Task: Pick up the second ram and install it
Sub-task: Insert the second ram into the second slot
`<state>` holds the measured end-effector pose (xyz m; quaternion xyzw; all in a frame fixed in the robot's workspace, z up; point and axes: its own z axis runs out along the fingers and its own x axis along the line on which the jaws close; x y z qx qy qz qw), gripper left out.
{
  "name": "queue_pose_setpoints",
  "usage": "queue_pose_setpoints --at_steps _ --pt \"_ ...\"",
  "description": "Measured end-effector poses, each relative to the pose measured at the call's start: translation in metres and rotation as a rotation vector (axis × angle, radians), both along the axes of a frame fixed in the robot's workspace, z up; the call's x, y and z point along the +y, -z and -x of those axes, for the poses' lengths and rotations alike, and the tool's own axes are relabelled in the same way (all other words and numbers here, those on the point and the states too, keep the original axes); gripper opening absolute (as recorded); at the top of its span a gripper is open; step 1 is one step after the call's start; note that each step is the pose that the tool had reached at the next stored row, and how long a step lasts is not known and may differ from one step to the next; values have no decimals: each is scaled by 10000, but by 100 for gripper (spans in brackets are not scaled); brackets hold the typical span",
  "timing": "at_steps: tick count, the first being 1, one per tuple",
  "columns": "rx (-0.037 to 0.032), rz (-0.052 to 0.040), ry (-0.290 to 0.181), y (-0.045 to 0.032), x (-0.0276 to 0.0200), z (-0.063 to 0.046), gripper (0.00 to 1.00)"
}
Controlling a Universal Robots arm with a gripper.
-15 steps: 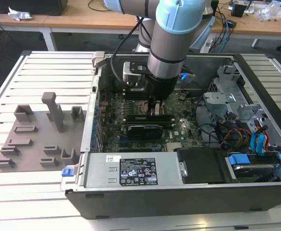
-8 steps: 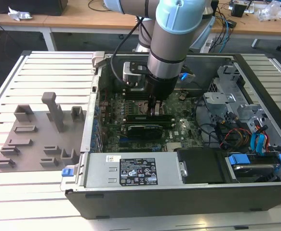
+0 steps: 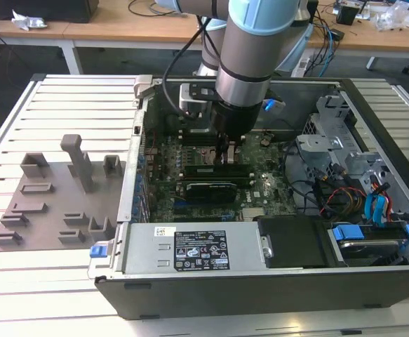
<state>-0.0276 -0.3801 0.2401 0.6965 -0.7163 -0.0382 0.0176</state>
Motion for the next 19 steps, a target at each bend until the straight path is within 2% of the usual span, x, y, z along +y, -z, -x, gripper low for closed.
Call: queue_pose_setpoints --at_steps 7,19 --pt "4 18 -120 50 38 -11 13" --pt "4 41 -120 110 46 -11 13"
